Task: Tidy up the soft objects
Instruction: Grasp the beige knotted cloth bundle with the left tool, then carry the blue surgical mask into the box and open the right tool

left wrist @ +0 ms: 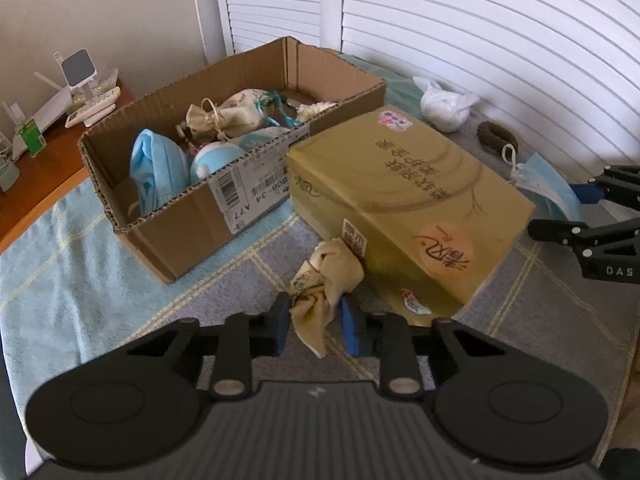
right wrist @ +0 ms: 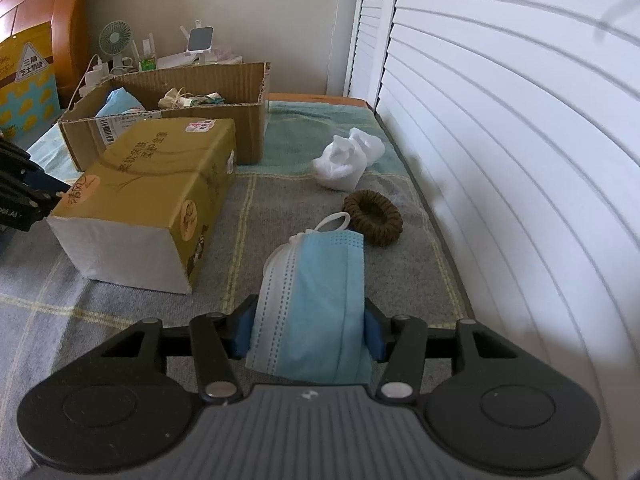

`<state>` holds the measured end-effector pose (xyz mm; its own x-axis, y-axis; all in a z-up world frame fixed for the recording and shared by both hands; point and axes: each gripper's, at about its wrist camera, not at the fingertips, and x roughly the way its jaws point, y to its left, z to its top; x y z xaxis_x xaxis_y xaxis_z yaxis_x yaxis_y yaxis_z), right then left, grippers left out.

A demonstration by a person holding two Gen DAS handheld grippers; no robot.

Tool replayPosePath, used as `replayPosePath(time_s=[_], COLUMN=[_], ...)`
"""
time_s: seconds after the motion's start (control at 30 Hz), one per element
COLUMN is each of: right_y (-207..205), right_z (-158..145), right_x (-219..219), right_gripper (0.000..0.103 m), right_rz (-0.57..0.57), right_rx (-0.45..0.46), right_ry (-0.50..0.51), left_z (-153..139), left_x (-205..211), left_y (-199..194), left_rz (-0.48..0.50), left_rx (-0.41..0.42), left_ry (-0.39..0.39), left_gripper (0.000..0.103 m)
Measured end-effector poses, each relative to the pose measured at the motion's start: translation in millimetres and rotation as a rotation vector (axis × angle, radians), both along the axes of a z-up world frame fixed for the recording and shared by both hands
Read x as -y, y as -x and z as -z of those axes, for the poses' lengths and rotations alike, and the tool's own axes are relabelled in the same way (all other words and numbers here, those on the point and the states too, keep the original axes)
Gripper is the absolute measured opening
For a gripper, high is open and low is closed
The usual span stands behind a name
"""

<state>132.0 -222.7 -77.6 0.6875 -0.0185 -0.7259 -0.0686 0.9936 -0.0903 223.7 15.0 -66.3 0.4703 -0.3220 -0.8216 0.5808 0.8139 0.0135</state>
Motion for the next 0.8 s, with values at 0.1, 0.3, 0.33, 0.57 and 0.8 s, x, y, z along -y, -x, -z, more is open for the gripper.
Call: replayPosePath(time_s=[0.1, 0.3, 0.33, 0.57, 0.8], right_y=[2, 6, 5, -3, -7], right_z=[-1, -4, -4, -1, 0], right_x=[1, 3, 4, 3, 0], right_gripper=[0.057, 0.067, 0.068, 0.068, 0.055], right_rz=[-0.002, -0.001, 0.003, 0.007, 0.006], right_rx=[-0.015, -0.018, -0.016, -0.024, -0.032], right_ry=[0.002, 0.01, 0.01, -0.009, 0.017], left_z=[-2, -5, -4, 2, 7], left_x=[-1, -4, -4, 2, 3], left_y=[3, 10, 10, -2, -8], left_rz=[0.004, 0.003, 0.0, 0.001, 0.001], left_rx=[-0.008, 0.004, 0.008, 0.004, -0.025], left_ry=[0.0, -0.004, -0.008, -0.008, 0.013], left_gripper=[0.021, 0.023, 0.024, 0.036, 0.025])
